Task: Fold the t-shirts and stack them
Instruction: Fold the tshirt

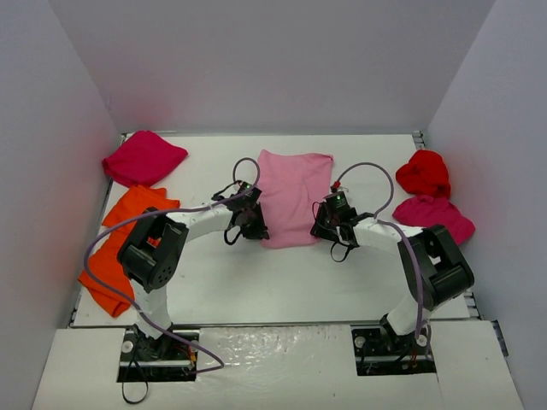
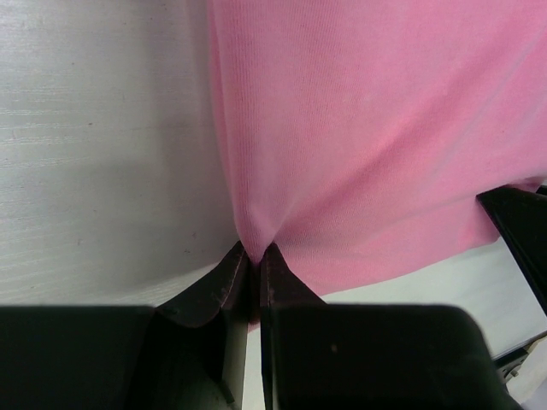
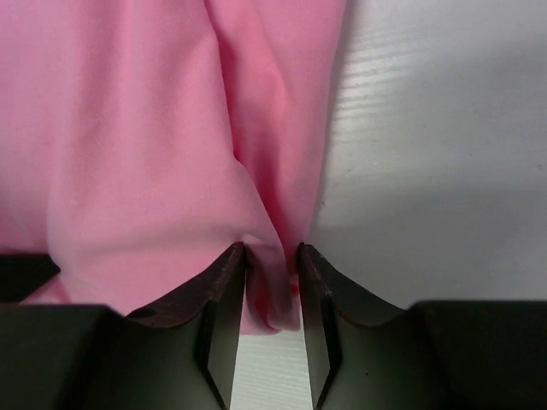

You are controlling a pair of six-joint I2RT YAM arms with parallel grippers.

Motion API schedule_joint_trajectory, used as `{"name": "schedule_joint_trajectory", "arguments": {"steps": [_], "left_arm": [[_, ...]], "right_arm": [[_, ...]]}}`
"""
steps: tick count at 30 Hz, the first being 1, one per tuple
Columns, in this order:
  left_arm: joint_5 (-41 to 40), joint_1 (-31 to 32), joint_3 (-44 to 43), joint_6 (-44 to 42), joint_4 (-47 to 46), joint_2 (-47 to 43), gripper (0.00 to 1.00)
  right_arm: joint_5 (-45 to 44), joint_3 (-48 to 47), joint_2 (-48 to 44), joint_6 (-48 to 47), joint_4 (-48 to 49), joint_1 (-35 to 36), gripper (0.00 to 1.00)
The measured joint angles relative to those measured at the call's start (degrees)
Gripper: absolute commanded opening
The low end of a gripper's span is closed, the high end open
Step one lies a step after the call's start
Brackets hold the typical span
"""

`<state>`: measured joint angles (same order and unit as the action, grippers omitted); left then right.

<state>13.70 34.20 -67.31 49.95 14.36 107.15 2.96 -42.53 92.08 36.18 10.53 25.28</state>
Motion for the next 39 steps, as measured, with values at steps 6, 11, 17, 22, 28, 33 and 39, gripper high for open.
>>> {"name": "schedule_joint_trajectory", "arguments": {"steps": [6, 11, 17, 22, 28, 33, 39], "left_arm": [[-0.6, 0.0, 0.1, -0.1, 1.1, -0.6, 0.00], [-0.9, 0.0, 1.0, -0.6, 3.5, -2.3, 0.00], [-1.2, 0.9, 6.3, -0.7, 5.9, -8.1, 0.00], [-2.9, 5.1, 13.8, 0.6, 8.0, -17.3, 0.00], [-4.1, 9.4, 20.1, 4.5, 11.6, -29.2, 0.00], [-5.8, 10.9, 20.5, 7.6, 14.6, -36.9, 0.00], [-7.0, 12.8, 20.4, 10.3, 21.1, -45.3, 0.00]], "right_arm": [[0.2, -0.1, 0.6, 0.6, 0.2, 1.2, 0.00], [-1.0, -0.1, -1.0, 0.9, -3.2, 4.2, 0.00], [-1.8, 1.6, -7.1, 2.0, -10.6, 9.1, 0.00], [-2.5, 4.4, -17.0, 5.3, -16.3, 14.0, 0.00], [-3.0, 6.0, -26.6, 9.9, -21.5, 18.8, 0.00], [-4.1, 6.8, -30.7, 13.9, -25.2, 22.4, 0.00], [-6.3, 6.9, -37.8, 19.5, -29.8, 30.0, 0.00]]}}
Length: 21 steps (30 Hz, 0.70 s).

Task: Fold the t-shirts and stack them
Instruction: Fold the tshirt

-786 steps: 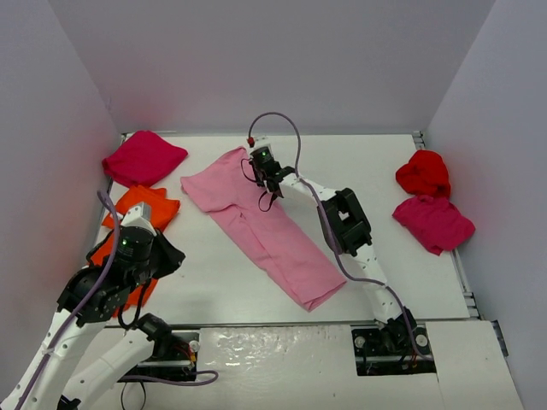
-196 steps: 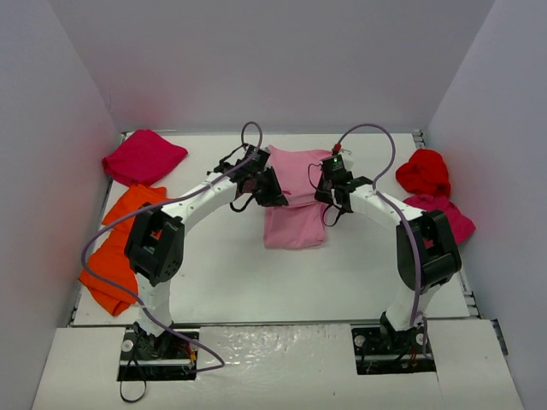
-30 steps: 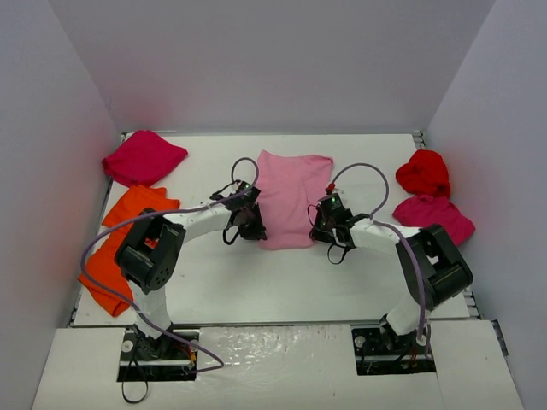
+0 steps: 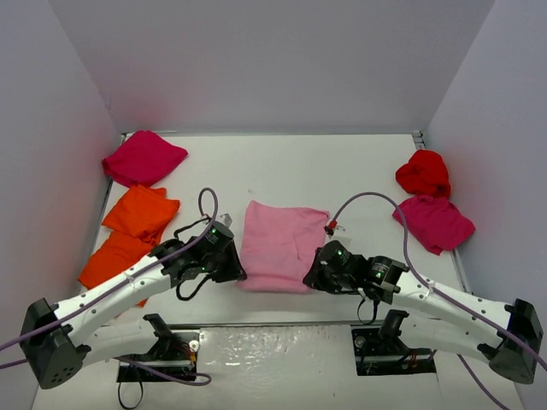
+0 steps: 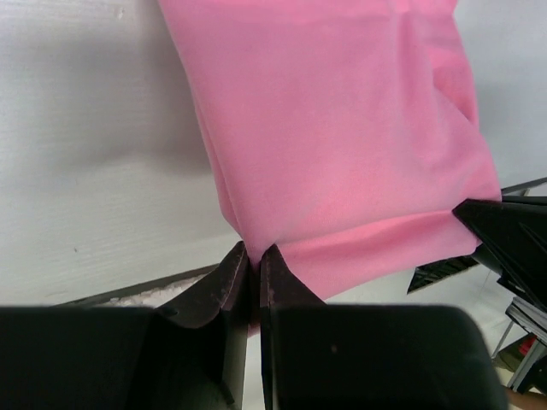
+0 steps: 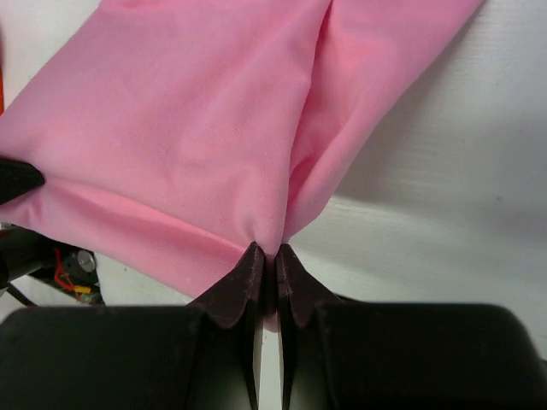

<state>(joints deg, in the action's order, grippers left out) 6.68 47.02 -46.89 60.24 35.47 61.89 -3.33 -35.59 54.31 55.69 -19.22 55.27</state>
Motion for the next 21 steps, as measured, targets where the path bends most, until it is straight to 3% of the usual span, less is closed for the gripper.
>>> {"name": "schedule_joint_trajectory", "arguments": {"steps": [7, 11, 21], "left_arm": [[-3.2, 3.8, 0.0, 5.3, 6.2, -9.7, 0.00], [-6.6, 4.3, -0.3, 6.8, 8.9, -13.0, 0.00], [-18.0, 4.2, -14.1, 0.2, 12.3, 0.4, 0.00]], "right_arm": [[-6.1, -0.8, -4.7, 7.2, -3.9, 9.8, 0.00], [-11.2, -3.5, -4.3, 8.8, -4.3, 12.0, 0.00], [-27.8, -14.9, 12.8, 1.1, -6.0, 12.3, 0.00]]}}
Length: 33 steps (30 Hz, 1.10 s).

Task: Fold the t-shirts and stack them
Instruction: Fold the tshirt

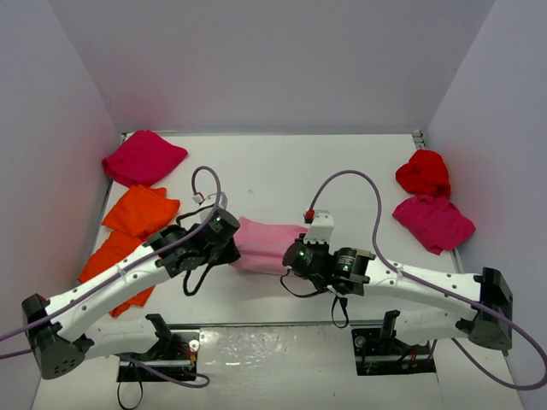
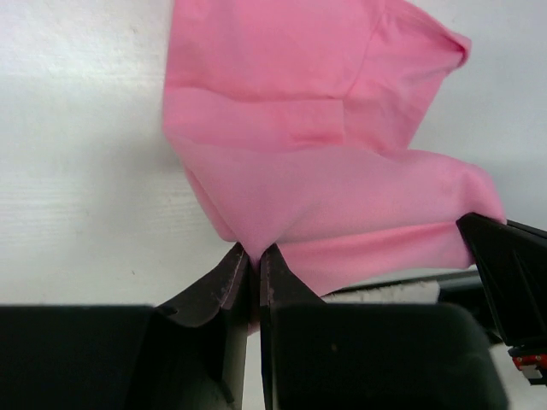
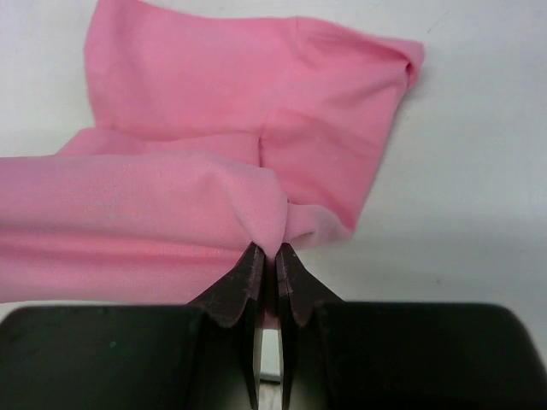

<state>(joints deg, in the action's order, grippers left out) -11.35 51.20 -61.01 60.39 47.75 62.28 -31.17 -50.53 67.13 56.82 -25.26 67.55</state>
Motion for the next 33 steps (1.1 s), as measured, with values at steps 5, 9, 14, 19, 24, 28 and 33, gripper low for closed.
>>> {"name": "schedule_joint_trajectory", "arguments": {"steps": [5, 9, 14, 19, 24, 28, 33], "left_arm": [[-3.4, -0.8, -6.3, -5.4, -0.4, 10.1, 0.00], [-4.4, -2.4, -10.5, -9.4, -1.5, 17.4, 0.00], [-2.5, -5.9, -12.3, -12.6, -4.2, 21.4, 0.00], [1.7, -9.5, -13.0, -14.2, -7.1, 23.0, 0.00], [3.3, -10.4, -15.0, -15.4, -8.8, 24.9, 0.00], [4.3, -10.4, -15.5, -15.9, -9.8, 25.9, 0.00], [5.2, -10.4, -15.5, -15.9, -11.6, 27.6, 0.00]], "right_arm": [[-7.8, -2.3, 7.4, -2.3, -0.8, 0.0, 0.00], [-12.2, -3.6, 9.7, -4.0, -1.4, -0.5, 0.00], [-15.1, -5.0, 9.9, -4.6, -1.1, -2.5, 0.00], [-16.3, -5.5, 9.9, -4.7, 0.0, -4.3, 0.00], [-17.1, -5.6, 10.4, -4.7, 0.6, -6.8, 0.00], [-17.6, -5.6, 10.7, -4.8, 0.9, -8.6, 0.00], [-17.9, -5.5, 11.1, -5.4, 2.0, -10.9, 0.01]]}}
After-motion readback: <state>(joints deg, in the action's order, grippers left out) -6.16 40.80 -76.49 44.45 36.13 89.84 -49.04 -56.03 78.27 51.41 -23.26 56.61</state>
